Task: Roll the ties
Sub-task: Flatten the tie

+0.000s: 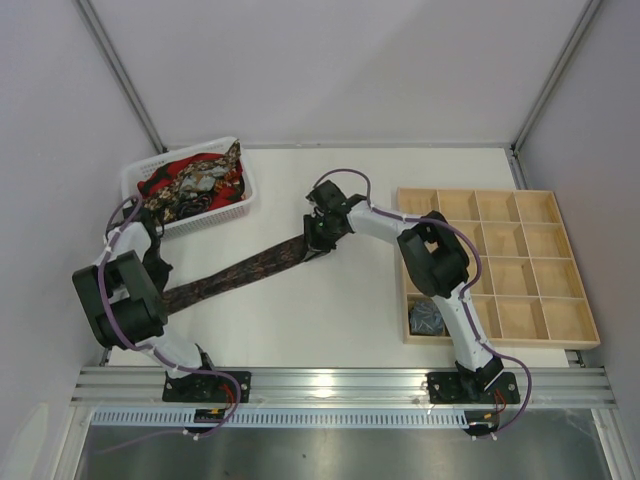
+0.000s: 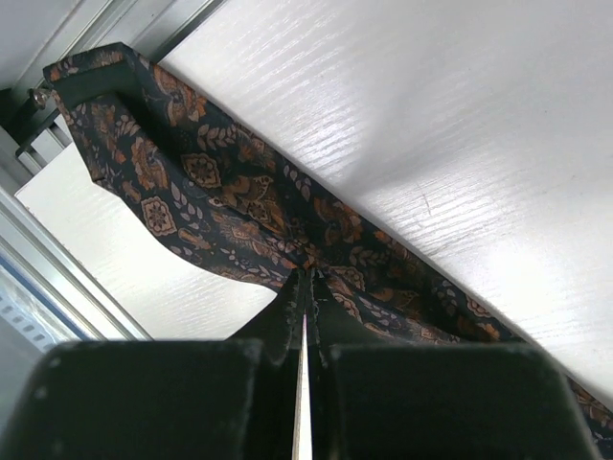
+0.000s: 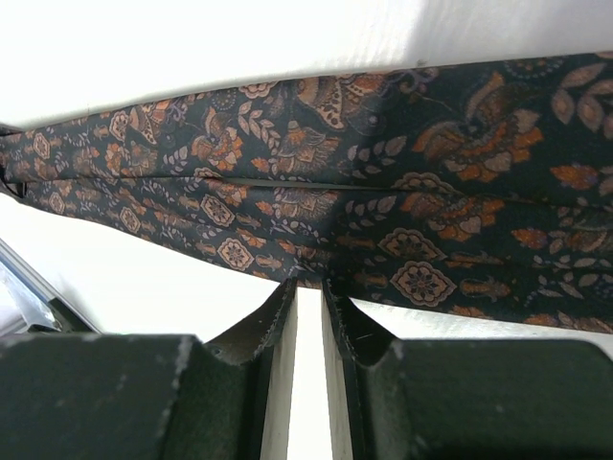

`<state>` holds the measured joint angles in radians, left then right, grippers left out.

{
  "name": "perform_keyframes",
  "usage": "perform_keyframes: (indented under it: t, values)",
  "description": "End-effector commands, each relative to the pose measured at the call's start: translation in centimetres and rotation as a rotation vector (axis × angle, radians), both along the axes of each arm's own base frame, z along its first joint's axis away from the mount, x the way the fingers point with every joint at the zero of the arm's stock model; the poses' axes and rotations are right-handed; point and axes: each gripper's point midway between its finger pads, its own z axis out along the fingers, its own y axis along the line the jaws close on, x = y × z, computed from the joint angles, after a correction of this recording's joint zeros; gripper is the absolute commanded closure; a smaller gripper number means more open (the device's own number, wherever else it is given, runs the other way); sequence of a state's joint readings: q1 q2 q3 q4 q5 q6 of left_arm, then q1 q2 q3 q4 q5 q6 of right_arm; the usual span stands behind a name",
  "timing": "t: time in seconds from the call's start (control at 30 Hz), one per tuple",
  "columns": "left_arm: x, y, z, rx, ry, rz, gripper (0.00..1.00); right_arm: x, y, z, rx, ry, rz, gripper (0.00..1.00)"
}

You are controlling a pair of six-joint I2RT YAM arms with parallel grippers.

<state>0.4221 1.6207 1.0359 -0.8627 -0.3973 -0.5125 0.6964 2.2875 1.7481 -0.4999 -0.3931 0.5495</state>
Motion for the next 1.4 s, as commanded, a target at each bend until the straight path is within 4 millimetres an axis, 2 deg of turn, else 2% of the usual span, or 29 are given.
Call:
perform_keyframes:
  t: [0.0,0.13,0.3,0.43,0.5,0.57,0.63,0.73,0.77,0.8,0.87,0.9,0.93,0.97,1.0,1.07,1.1,1.23,1.27,1.37]
  values:
    - [0.3,0.6,0.3,0.043,-0.012,-0.022,1.0,0.4,-1.3,-1.9,-0.043,0.015,-0.017,0.78]
    - [-0.8,-0.4,-2.0,-0.014,0.046,-0.016,1.0,0.9,-1.4,-1.6,-0.036,0.005,-0.022,0.78]
    - [-0.8,-0.3,-2.3,-0.013,0.046,-0.006,0.98,1.1,-1.7,-1.1,-0.035,0.0,-0.026,0.78]
    - [-0.2,-0.1,-1.0,-0.002,0.01,-0.006,0.65,2.5,-2.8,0.0,-0.049,-0.049,-0.057,0.78]
    - [0.1,-0.4,0.0,-0.008,-0.031,-0.003,0.6,3.7,-3.6,0.9,-0.05,-0.074,-0.086,0.78]
    - [0.3,-0.9,0.7,-0.022,-0.061,-0.004,0.46,5.1,-4.4,2.2,-0.04,-0.115,-0.117,0.78]
    - [1.0,-1.6,1.9,-0.04,-0.112,-0.028,0.43,6.0,-4.6,3.5,-0.029,-0.143,-0.134,0.77]
    - [2.5,-2.7,3.7,-0.069,-0.195,-0.081,0.42,7.5,-5.5,4.6,-0.021,-0.164,-0.166,0.76]
    - [3.4,-3.4,4.1,-0.093,-0.24,-0.11,0.42,7.6,-5.8,4.7,-0.026,-0.162,-0.172,0.75]
    - [4.6,-5.1,4.4,-0.167,-0.297,-0.16,0.42,8.1,-6.2,5.0,-0.025,-0.175,-0.181,0.75]
    - [7.0,-7.3,6.2,-0.237,-0.45,-0.26,0.42,8.7,-6.5,5.5,-0.027,-0.197,-0.191,0.72]
    - [7.9,-9.9,6.6,-0.336,-0.523,-0.33,0.42,9.4,-6.9,5.7,-0.028,-0.212,-0.205,0.71]
    - [8.3,-10.7,7.1,-0.348,-0.565,-0.341,0.43,9.7,-7.1,5.4,-0.032,-0.209,-0.209,0.71]
    - [9.2,-11.4,8.4,-0.343,-0.637,-0.372,0.43,10.3,-6.9,5.8,-0.025,-0.217,-0.214,0.71]
    - [9.7,-13.0,8.9,-0.368,-0.668,-0.414,0.44,10.2,-7.1,4.2,-0.051,-0.183,-0.215,0.71]
    - [10.4,-14.7,9.6,-0.402,-0.712,-0.445,0.45,10.4,-6.8,3.8,-0.054,-0.165,-0.21,0.72]
    - [10.6,-16.0,9.7,-0.425,-0.715,-0.478,0.45,10.1,-6.7,2.7,-0.061,-0.137,-0.209,0.72]
    - [12.0,-18.5,9.9,-0.496,-0.74,-0.534,0.49,8.3,-5.7,1.3,-0.047,-0.093,-0.215,0.73]
    - [12.1,-19.1,9.8,-0.519,-0.739,-0.546,0.5,6.9,-5.5,0.2,-0.066,-0.066,-0.197,0.73]
    - [12.7,-20.0,9.9,-0.542,-0.757,-0.579,0.51,4.6,-5.0,-0.5,-0.069,-0.035,-0.191,0.73]
